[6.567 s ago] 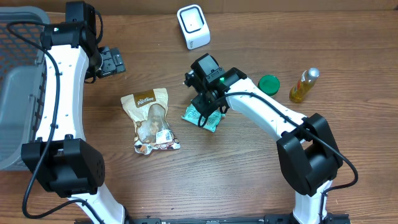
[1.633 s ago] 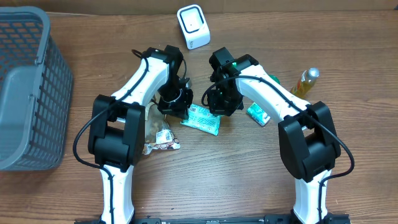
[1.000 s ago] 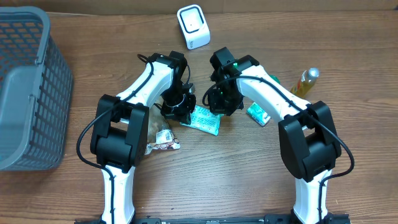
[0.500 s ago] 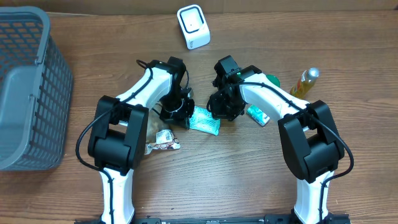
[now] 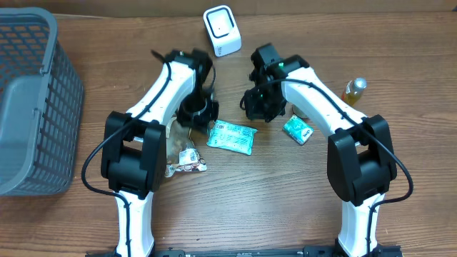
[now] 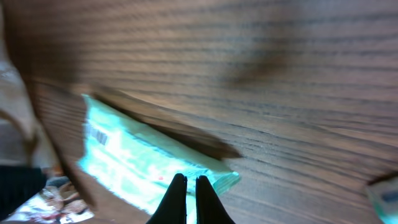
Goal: Scan the item barcode
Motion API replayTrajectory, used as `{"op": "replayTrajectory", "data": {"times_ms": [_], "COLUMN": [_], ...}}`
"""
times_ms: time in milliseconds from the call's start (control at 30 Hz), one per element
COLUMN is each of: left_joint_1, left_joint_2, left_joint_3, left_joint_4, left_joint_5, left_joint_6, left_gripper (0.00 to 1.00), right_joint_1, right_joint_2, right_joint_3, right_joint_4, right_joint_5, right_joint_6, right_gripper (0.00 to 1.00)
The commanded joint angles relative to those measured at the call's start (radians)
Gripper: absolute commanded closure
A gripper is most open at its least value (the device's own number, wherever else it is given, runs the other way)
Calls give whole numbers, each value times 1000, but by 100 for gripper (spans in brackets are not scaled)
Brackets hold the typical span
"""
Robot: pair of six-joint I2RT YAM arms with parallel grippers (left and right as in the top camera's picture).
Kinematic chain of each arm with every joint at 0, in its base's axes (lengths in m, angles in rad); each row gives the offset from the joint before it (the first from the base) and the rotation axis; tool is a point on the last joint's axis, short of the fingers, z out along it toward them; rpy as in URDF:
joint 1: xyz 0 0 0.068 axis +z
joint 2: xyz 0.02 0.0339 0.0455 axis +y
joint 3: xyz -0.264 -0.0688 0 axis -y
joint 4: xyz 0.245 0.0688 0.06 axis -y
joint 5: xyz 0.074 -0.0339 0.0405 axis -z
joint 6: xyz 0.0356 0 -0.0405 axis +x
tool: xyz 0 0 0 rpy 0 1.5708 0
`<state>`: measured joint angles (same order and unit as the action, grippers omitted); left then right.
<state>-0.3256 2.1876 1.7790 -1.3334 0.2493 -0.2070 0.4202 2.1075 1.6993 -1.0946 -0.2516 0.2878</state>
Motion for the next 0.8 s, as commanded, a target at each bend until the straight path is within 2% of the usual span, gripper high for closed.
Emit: {"op": "replayTrajectory", "data": {"times_ms": [0,133,333,767], "left_joint_1": [5,5,-9,-30], "left_joint_2": [2,12,30,131], "left_joint_3": [90,84,68,67], "left_joint_4": [48,142,255,263], "left_joint_5": [-13,-13,-13,-14], "left_joint_6": [-15,-41,-70,-65], "left_gripper": [92,93,94,96], "right_joint_1": [0,1,1,71], "right_joint_2": [-2,-2,-2,-2], "right_joint_3": [30,11,-40,-174], "right_joint_4": [-69,-159,-175,-142], "right_joint_5": [-25,-57,-119,-222], "right_joint_6": [-5,-4,0,4], "right_gripper": [95,95,96,96]}}
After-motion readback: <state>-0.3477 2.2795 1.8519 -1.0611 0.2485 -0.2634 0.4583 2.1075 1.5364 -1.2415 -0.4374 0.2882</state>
